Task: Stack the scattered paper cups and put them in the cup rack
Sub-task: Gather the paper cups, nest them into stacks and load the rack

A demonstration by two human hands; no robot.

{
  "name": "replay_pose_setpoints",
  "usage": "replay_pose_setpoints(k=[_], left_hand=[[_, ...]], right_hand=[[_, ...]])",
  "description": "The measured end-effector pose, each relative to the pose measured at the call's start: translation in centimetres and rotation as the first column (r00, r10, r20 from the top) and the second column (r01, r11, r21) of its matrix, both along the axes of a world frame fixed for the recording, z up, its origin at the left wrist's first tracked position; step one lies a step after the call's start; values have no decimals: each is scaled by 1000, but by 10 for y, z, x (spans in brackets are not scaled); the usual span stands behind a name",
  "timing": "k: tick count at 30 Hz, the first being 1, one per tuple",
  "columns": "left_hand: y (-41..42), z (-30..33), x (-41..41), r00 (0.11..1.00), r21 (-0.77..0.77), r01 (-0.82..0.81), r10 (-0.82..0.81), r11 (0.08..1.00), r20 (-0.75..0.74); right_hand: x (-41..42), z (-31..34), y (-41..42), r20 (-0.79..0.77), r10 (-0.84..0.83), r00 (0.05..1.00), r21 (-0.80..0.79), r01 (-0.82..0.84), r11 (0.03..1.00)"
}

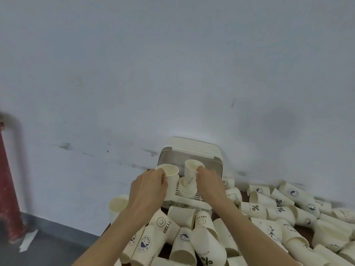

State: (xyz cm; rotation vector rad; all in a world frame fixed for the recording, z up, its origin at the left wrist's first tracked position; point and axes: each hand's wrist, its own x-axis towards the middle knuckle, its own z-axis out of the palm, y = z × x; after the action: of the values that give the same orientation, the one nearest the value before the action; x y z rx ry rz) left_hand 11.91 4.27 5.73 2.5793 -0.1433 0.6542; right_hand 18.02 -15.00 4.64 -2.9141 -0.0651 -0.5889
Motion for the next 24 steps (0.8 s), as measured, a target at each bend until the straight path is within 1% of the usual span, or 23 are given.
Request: replay_pose_setpoints(k=[3, 5, 7, 10, 12, 16, 24], left_hand=[[1, -2, 5, 1000, -9, -9, 9, 1000, 11], [0, -2, 9, 1000, -18, -14, 14, 1000, 19], [-2, -2, 15, 999, -23, -17, 18, 1000, 36], [-5, 2, 26, 996, -36, -18, 21, 999, 87], [-7, 5, 36, 993, -37, -15, 19, 999, 119], [-9, 4, 58, 990, 13, 1, -3, 1000, 141], [-17, -16, 79, 995, 144, 14, -28, 989, 94]], right_hand=[[3, -5, 4, 26, 25, 999, -50, -24, 998], [5, -10, 5, 17, 32, 999, -60, -31, 998], [7, -15, 4, -27, 22, 999, -85, -24, 996], [9, -21, 3, -136, 14, 991, -161, -36, 986], [9, -24, 3, -208, 10, 978, -169, -46, 985], [10, -35, 4, -272, 12, 962, -168, -60, 984], [7, -47, 8, -300, 9, 954, -143, -54, 988]])
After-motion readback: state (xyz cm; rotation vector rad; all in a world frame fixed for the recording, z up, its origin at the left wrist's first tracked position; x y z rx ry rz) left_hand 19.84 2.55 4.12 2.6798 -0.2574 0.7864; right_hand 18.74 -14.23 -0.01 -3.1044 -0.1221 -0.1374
